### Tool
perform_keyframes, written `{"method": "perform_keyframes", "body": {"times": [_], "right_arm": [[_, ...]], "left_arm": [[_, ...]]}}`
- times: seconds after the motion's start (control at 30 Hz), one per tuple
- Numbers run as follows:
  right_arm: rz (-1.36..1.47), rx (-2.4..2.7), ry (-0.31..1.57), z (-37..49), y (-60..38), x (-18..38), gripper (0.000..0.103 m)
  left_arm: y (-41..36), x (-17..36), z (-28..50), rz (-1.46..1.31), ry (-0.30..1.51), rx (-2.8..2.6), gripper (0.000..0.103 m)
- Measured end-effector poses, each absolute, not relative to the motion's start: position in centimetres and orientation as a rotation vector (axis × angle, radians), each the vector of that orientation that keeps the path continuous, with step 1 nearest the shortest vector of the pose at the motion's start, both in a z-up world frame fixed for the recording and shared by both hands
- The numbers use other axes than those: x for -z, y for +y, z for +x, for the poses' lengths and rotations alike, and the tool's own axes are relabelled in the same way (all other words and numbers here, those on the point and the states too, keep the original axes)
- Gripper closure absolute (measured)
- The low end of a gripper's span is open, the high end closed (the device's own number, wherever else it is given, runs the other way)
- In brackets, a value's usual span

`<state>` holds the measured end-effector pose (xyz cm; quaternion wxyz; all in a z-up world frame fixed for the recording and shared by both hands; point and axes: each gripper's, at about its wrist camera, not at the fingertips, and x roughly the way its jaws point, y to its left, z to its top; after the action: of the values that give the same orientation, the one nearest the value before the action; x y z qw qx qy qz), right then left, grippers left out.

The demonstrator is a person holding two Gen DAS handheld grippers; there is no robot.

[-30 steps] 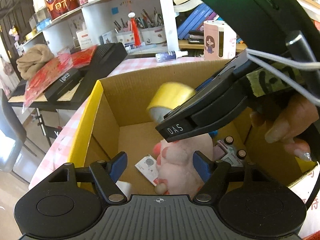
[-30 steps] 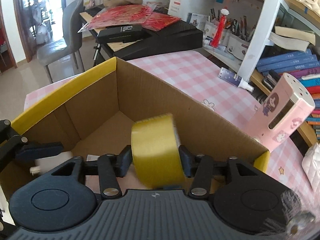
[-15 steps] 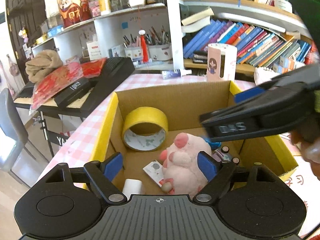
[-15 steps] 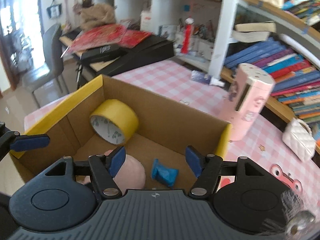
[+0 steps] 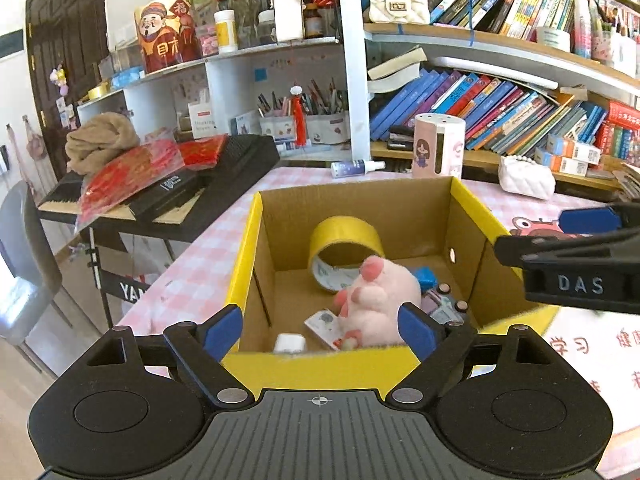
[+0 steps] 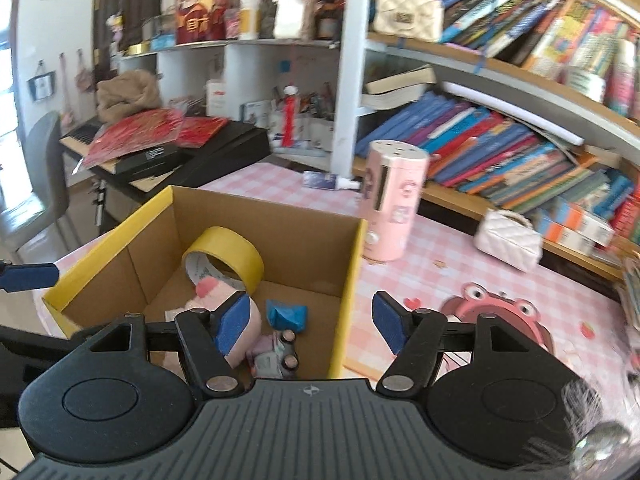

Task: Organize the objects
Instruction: 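Lift both open grippers out of the box and move toward the mat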

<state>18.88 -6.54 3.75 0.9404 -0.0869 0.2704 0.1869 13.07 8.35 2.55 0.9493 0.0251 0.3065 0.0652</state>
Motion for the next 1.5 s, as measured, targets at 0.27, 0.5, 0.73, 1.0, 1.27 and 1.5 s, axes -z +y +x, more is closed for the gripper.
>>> {"method": "perform_keyframes", "body": {"times": [0.27,0.5,0.73,1.0,1.27,1.5], "right_arm": [[-0.145,-0.288,0.597,14.3,-7.7,-2.2,0.036],[-0.175,-0.269,0.645,10.4,-7.0,-0.8,0.031],[-0.211,-0.271,0.646,6.7,-6.6,0.1,0.026],[-0.198,-0.233,0.673,2.9,-7.7,1.3,0.025],[-0.172,-0.158,0.7,0.8,-9.9,1.8,0.022],[-0.138,-0.078,0.715,0.3,-12.5,1.9,0.021]], "left_arm": [[9.3,-1.9,9.0,0.035,0.647,-0.125,0.015],[9.8,-1.2,5.7,0.011,0.692,-0.108,0.015],[9.5,-0.8,2.5,0.02,0.706,-0.099,0.009],[8.4,-0.3,-0.2,0.049,0.724,-0.045,0.008],[6.3,0.0,-0.7,0.081,0.739,0.041,0.008],[4.0,0.3,0.0,0.11,0.744,0.118,0.008]]}}
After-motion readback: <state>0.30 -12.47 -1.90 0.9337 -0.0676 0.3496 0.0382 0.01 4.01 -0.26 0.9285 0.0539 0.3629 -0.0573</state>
